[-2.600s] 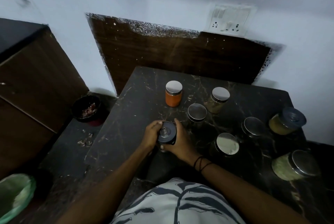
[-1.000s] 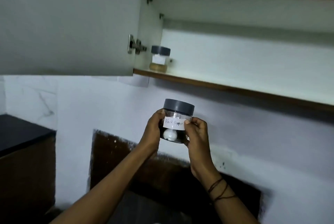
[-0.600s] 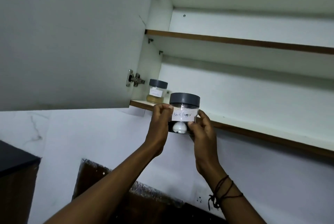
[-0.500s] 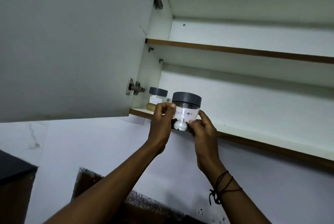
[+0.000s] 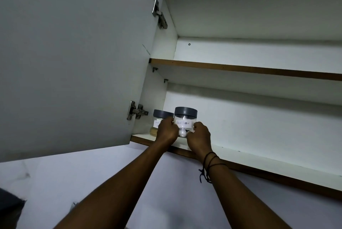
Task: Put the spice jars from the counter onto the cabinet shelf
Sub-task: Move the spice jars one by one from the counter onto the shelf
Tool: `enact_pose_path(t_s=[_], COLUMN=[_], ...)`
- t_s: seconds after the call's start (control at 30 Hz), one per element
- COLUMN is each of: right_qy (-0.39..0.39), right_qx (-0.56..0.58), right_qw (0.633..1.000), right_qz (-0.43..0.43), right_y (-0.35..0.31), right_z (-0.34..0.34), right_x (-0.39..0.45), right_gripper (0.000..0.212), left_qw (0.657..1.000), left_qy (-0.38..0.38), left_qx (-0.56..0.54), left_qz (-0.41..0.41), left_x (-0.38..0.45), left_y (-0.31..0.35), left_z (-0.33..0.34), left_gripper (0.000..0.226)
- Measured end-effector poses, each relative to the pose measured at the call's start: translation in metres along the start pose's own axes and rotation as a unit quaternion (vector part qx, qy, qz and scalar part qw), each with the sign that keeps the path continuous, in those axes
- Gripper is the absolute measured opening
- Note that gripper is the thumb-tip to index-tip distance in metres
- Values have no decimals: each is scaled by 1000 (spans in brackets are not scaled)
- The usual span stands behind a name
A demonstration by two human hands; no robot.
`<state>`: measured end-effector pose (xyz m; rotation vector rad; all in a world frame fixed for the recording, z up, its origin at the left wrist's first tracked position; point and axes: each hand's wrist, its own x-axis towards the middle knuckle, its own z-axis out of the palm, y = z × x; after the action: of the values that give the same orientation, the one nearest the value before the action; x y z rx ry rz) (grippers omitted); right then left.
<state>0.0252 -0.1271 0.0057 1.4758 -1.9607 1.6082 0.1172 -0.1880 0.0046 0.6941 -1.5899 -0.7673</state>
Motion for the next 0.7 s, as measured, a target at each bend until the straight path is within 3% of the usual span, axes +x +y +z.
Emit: enact_pose_path(t_s=[0.37, 0.57, 0.7], right_qy=[-155, -160, -114], right_qx=[-14, -28, -43], right_qw=[986, 985, 992], right_qz=[63, 64, 44], right_y=[10, 9, 5], right_z=[17, 17, 8], right_x=[33, 28, 17], right_gripper=[44, 31, 27], left_qw=[984, 975, 982], left_qy=[-91, -113, -72], left_qx=[152, 191, 173], left_qz=[-25, -30, 8], left_x=[27, 22, 9], left_y=[-14, -17, -14], left_z=[7, 6, 3], left_gripper=[37, 23, 8])
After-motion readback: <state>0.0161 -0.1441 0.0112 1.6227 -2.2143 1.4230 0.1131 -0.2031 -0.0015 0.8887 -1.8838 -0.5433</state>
